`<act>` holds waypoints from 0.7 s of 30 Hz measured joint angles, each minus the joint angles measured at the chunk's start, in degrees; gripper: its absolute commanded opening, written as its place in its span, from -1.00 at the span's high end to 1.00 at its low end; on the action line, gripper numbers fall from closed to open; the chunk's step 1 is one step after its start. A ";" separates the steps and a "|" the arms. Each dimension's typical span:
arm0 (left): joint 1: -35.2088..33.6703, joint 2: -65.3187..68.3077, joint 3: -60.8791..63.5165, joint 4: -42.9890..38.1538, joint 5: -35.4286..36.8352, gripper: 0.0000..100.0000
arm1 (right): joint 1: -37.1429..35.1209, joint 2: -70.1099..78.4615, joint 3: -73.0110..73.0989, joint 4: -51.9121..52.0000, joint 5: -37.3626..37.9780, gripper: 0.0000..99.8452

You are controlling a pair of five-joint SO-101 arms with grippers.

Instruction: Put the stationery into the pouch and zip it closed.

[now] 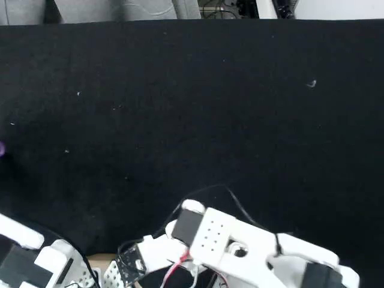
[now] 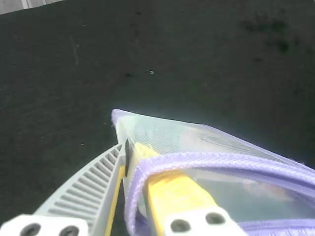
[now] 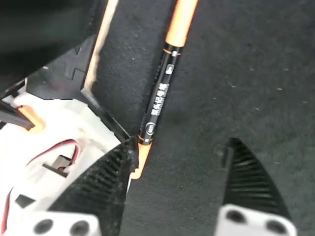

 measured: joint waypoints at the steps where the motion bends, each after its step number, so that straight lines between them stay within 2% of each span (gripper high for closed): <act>1: -0.35 -0.09 0.70 -0.62 0.00 0.95 | 0.00 2.20 0.00 -1.23 0.00 0.60; 8: -0.79 -0.97 5.71 -6.33 -0.26 0.95 | 0.00 13.19 -0.18 -4.84 0.00 0.56; 21: -1.93 -1.23 11.96 -14.68 -2.64 0.95 | -3.87 13.89 -1.23 -11.52 0.00 0.52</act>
